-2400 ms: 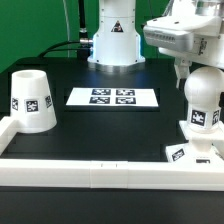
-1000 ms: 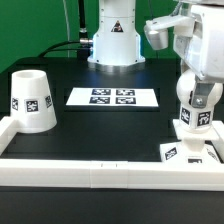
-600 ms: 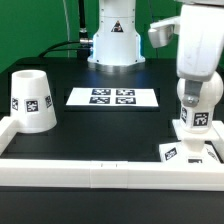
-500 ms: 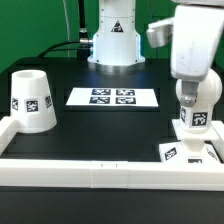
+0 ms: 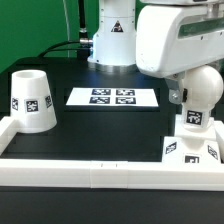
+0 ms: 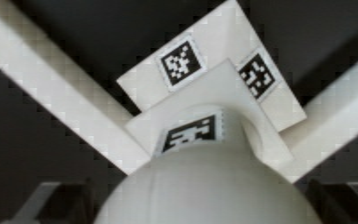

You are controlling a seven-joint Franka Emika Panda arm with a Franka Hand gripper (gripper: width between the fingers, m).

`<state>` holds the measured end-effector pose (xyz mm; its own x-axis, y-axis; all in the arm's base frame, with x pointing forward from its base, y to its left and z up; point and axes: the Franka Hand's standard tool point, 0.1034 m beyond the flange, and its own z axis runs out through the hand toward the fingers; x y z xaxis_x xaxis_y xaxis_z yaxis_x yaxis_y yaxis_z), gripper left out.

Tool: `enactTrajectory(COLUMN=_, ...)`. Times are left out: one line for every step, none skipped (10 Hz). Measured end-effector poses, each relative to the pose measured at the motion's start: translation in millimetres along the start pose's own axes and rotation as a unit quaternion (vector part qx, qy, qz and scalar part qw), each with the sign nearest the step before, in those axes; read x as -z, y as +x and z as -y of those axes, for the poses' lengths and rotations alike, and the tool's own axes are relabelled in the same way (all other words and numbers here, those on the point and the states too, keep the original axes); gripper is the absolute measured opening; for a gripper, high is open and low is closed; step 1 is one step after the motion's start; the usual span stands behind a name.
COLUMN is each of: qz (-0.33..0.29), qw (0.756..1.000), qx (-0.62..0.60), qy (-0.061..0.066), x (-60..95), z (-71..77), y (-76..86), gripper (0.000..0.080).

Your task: Assemble lamp

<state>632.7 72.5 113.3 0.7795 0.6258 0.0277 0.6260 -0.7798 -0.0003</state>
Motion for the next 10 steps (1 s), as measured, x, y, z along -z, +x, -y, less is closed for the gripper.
enactTrajectory(qz=-0.001, qw=1.0, qx=-0.03, qy=-0.001, x=1.4, z=-0.4, y=0.6, gripper=0.0577)
enactTrajectory(qz=-0.002, qw=0.998, qx=-0.06, qy=-0.001, x=2.4, z=-1.0, y=1.0, gripper=0.0577)
enactTrajectory(qz=-0.002, qw=0.996, qx=-0.089, qy=-0.002, x=2.2, z=-1.2, y=0.9, gripper=0.0577)
enactTrajectory(qz=-0.001, qw=0.996, qx=-0.095, qy=-0.001, x=1.0, z=-0.6, y=0.7, gripper=0.0641)
enactTrajectory(qz=-0.001, qw=0.996, qx=-0.092, qy=-0.001, x=0.9, z=-0.7, y=0.6, gripper=0.0688)
enactTrajectory(qz=-0.001, qw=0.996, qx=-0.091, qy=-0.001, x=1.3, z=0.7, y=0.3, gripper=0.0696)
enactTrajectory(qz=0.0, qw=0.996, qx=-0.089, qy=0.0, x=4.0, z=4.7, y=-1.5, gripper=0.0696)
enactTrajectory(qz=0.002, qw=0.996, qx=-0.087, qy=0.0, x=8.6, z=9.5, y=-7.4, gripper=0.0696)
enactTrajectory(qz=0.002, qw=0.996, qx=-0.085, qy=-0.002, x=16.6, z=11.6, y=-14.2, gripper=0.0698)
enactTrajectory(qz=0.004, qw=0.997, qx=-0.078, qy=-0.003, x=26.2, z=12.3, y=-24.0, gripper=0.0698)
